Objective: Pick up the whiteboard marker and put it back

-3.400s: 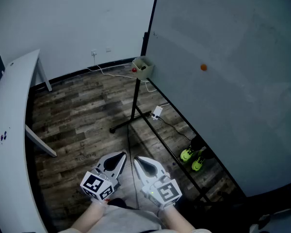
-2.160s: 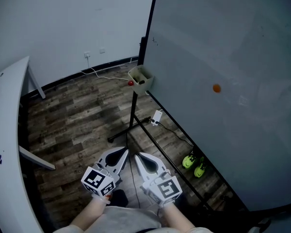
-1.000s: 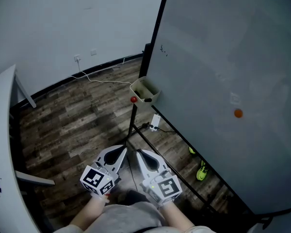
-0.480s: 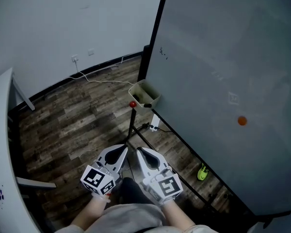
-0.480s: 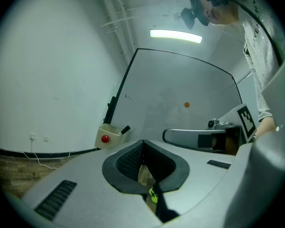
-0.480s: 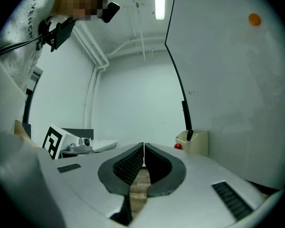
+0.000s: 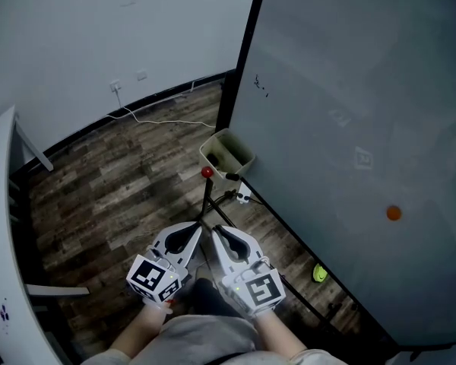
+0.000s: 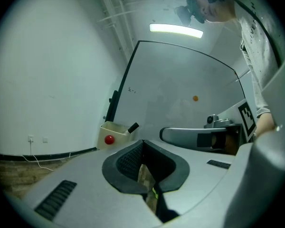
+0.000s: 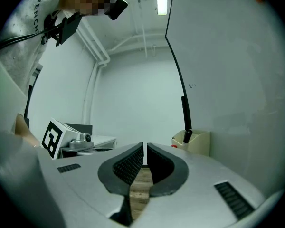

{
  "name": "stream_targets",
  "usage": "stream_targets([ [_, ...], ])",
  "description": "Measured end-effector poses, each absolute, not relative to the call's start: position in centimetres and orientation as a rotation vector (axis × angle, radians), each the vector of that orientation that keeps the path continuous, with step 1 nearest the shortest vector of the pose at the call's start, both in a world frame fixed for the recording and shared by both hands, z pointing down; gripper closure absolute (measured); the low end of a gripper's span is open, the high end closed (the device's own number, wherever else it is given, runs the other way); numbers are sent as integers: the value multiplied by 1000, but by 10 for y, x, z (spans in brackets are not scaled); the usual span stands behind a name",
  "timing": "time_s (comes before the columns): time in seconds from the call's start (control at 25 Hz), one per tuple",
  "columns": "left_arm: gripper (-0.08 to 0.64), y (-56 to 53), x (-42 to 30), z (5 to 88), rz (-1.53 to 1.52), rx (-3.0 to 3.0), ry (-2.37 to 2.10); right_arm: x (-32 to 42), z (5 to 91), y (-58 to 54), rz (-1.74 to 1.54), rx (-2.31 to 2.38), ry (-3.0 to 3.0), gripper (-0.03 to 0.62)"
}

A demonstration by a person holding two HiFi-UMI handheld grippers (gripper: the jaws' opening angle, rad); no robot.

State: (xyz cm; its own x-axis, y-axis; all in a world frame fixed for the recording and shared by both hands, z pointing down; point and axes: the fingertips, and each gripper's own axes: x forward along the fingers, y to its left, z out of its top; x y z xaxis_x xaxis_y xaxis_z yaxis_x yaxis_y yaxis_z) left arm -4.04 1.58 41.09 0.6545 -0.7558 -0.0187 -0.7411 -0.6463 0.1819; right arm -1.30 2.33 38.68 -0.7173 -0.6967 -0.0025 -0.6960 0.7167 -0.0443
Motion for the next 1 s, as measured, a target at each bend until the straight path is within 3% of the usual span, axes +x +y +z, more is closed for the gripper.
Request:
stream_targets([
  [0.76, 545, -73, -27, 425, -98, 2709, -1192, 11, 402, -73, -103, -1308, 2852, 569],
  [0.8, 545, -76, -27, 426, -98, 2707, -1190, 13, 402, -77, -109, -1314, 2849, 562],
  [0.88, 545, -81, -27, 429, -96, 2701, -1188, 15, 403, -84, -119, -1312, 2844, 488],
  [1.0, 545, -89, -28, 434, -91, 2694, -1188, 17, 401, -94, -113, -1318, 2828, 488],
])
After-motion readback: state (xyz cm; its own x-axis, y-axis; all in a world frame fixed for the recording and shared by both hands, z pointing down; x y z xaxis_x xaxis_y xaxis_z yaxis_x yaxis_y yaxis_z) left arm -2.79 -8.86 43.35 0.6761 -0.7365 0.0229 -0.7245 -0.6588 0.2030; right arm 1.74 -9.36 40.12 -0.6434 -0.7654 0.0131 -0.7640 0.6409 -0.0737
